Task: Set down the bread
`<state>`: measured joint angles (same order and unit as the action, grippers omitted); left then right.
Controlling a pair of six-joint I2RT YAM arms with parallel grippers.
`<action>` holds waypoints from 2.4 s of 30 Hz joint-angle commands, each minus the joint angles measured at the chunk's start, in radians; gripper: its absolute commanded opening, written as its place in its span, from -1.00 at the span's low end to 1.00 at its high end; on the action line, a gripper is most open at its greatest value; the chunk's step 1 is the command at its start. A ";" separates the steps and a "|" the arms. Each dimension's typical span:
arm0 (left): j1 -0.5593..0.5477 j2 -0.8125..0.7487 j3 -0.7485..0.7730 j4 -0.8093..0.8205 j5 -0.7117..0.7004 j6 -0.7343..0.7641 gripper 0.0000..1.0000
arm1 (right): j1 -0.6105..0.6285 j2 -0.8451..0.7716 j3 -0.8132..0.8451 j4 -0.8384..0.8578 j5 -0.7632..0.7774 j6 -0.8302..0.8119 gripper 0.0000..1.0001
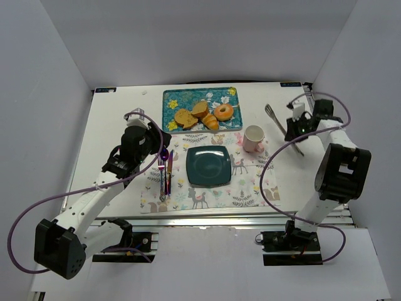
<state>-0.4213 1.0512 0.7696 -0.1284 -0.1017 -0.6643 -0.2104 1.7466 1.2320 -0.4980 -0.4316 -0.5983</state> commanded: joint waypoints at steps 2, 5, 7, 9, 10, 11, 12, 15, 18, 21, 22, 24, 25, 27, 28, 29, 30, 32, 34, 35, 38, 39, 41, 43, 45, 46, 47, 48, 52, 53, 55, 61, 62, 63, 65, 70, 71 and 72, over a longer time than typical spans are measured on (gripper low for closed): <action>-0.001 0.004 0.014 -0.002 -0.006 -0.001 0.10 | 0.156 -0.128 0.233 -0.056 -0.168 0.037 -0.50; -0.001 0.016 0.036 -0.010 -0.004 0.006 0.10 | 0.267 -0.093 0.290 -0.069 -0.113 0.113 -0.46; -0.001 0.017 0.045 -0.019 -0.006 0.008 0.10 | 0.342 -0.072 0.331 -0.077 -0.012 0.105 -0.42; -0.001 0.004 0.045 -0.027 -0.016 0.008 0.10 | 0.393 -0.044 0.339 -0.050 0.109 0.065 -0.37; -0.001 -0.002 0.042 -0.034 -0.019 0.006 0.10 | 0.402 -0.032 0.346 -0.050 0.140 0.016 -0.36; -0.001 -0.008 0.040 -0.037 -0.024 0.005 0.10 | 0.408 0.002 0.360 -0.054 0.168 -0.007 -0.33; -0.001 -0.022 0.031 -0.039 -0.029 0.000 0.10 | 0.416 0.019 0.412 -0.065 0.207 -0.027 -0.31; -0.001 -0.056 0.004 -0.042 -0.043 -0.017 0.10 | 0.421 0.117 0.570 -0.138 0.272 -0.138 -0.27; -0.001 -0.065 -0.006 -0.036 -0.047 -0.026 0.10 | 0.424 0.165 0.670 -0.180 0.297 -0.198 -0.21; -0.001 -0.062 -0.001 -0.037 -0.049 -0.023 0.10 | 0.431 0.192 0.718 -0.200 0.323 -0.273 -0.16; -0.001 -0.062 0.000 -0.039 -0.049 -0.021 0.10 | 0.436 0.195 0.724 -0.203 0.327 -0.302 -0.15; -0.001 -0.062 0.000 -0.037 -0.049 -0.020 0.10 | 0.440 0.200 0.732 -0.214 0.324 -0.328 -0.16; -0.001 -0.060 0.000 -0.037 -0.049 -0.020 0.10 | 0.444 0.199 0.730 -0.224 0.314 -0.340 -0.16; -0.001 -0.059 -0.001 -0.037 -0.047 -0.020 0.10 | 0.447 0.188 0.716 -0.250 0.288 -0.406 -0.16; -0.001 -0.057 -0.001 -0.036 -0.046 -0.020 0.10 | 0.454 0.180 0.706 -0.267 0.277 -0.437 -0.16; -0.001 -0.057 -0.001 -0.033 -0.046 -0.020 0.10 | 0.457 0.173 0.692 -0.272 0.274 -0.496 -0.16; -0.001 -0.056 -0.003 -0.031 -0.044 -0.020 0.10 | 0.462 0.154 0.675 -0.274 0.272 -0.527 -0.16; -0.001 -0.054 -0.004 -0.028 -0.041 -0.018 0.10 | 0.477 0.139 0.635 -0.269 0.289 -0.583 -0.16; -0.001 -0.054 -0.006 -0.025 -0.039 -0.018 0.10 | 0.491 0.134 0.627 -0.272 0.312 -0.650 -0.16; -0.001 -0.053 -0.004 -0.025 -0.039 -0.018 0.10 | 0.496 0.136 0.633 -0.277 0.321 -0.666 -0.16; -0.001 -0.056 -0.004 -0.025 -0.039 -0.017 0.10 | 0.511 0.149 0.658 -0.296 0.338 -0.728 -0.16; -0.001 -0.056 -0.006 -0.024 -0.039 -0.017 0.10 | 0.516 0.155 0.661 -0.306 0.341 -0.748 -0.16; -0.001 -0.060 -0.006 -0.027 -0.044 -0.017 0.10 | 0.528 0.157 0.655 -0.309 0.356 -0.773 -0.16; -0.001 -0.066 -0.010 -0.030 -0.046 -0.017 0.10 | 0.543 0.157 0.644 -0.304 0.372 -0.807 -0.16; -0.001 -0.072 -0.013 -0.030 -0.046 -0.018 0.10 | 0.552 0.157 0.629 -0.303 0.384 -0.828 -0.16; -0.001 -0.074 -0.015 -0.030 -0.049 -0.018 0.10 | 0.559 0.159 0.626 -0.303 0.396 -0.836 -0.15; -0.001 -0.076 -0.016 -0.031 -0.049 -0.018 0.10 | 0.563 0.162 0.623 -0.301 0.405 -0.850 -0.14; -0.001 -0.079 -0.018 -0.031 -0.050 -0.020 0.10 | 0.565 0.166 0.617 -0.297 0.412 -0.854 -0.13; -0.001 -0.086 -0.021 -0.037 -0.055 -0.020 0.10 | 0.572 0.183 0.624 -0.286 0.427 -0.865 -0.12; -0.001 -0.088 -0.023 -0.037 -0.056 -0.020 0.10 | 0.572 0.186 0.627 -0.284 0.429 -0.868 -0.12; 0.000 -0.089 -0.024 -0.037 -0.058 -0.020 0.10 | 0.572 0.194 0.632 -0.283 0.461 -0.870 -0.11; -0.001 -0.089 -0.027 -0.036 -0.058 -0.020 0.10 | 0.572 0.206 0.626 -0.292 0.470 -0.883 -0.10; -0.001 -0.089 -0.027 -0.034 -0.056 -0.020 0.10 | 0.574 0.208 0.621 -0.292 0.472 -0.885 -0.09; -0.001 -0.089 -0.027 -0.034 -0.056 -0.020 0.10 | 0.574 0.211 0.621 -0.292 0.473 -0.885 -0.09; -0.001 -0.089 -0.027 -0.034 -0.058 -0.018 0.10 | 0.572 0.218 0.623 -0.297 0.475 -0.888 -0.09; -0.001 -0.089 -0.029 -0.036 -0.058 -0.018 0.10 | 0.577 0.234 0.624 -0.307 0.479 -0.893 -0.08; -0.001 -0.089 -0.027 -0.036 -0.059 -0.018 0.10 | 0.577 0.237 0.626 -0.309 0.479 -0.894 -0.08; -0.001 -0.089 -0.027 -0.036 -0.061 -0.018 0.10 | 0.577 0.237 0.623 -0.307 0.479 -0.896 -0.08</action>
<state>-0.4213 0.9886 0.7456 -0.1654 -0.1474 -0.6811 0.3611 1.9766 1.8503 -0.7849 0.0219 -1.3273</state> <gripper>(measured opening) 0.551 0.459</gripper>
